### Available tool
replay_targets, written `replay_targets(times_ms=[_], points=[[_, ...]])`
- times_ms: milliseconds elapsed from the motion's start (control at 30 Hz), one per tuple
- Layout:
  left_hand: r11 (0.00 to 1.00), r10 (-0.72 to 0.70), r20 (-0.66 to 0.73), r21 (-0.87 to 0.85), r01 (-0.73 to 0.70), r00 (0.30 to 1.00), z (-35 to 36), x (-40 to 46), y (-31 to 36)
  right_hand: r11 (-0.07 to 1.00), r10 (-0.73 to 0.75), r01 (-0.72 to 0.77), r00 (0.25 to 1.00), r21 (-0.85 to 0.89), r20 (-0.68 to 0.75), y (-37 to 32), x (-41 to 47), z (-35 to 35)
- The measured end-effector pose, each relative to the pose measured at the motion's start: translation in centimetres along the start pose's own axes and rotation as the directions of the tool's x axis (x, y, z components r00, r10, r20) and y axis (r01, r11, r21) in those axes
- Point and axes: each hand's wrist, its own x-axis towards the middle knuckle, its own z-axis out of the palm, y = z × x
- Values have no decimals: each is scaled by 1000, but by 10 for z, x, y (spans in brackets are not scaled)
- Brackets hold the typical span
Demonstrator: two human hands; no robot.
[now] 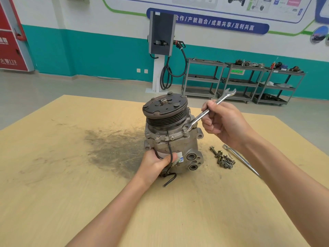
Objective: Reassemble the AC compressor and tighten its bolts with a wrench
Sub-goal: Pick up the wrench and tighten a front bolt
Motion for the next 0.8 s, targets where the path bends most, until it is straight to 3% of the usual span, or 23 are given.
replay_targets(times_ms=[233,433,600,800], points=[[1000,5,11,9,-5,1000,0,0,1,998,6,-4,999,63,-42,10,-2,3],[999,33,6,29,-33,999,0,1,1,957,-231,255,957,135,-174,40,-25,10],[999,46,-2,-11,-46,999,1,0,1,874,-485,477,837,-97,-254,57,-46,21],[998,68,0,-1,-68,998,1,0,2,622,-754,624,641,-473,-144,58,-55,40]])
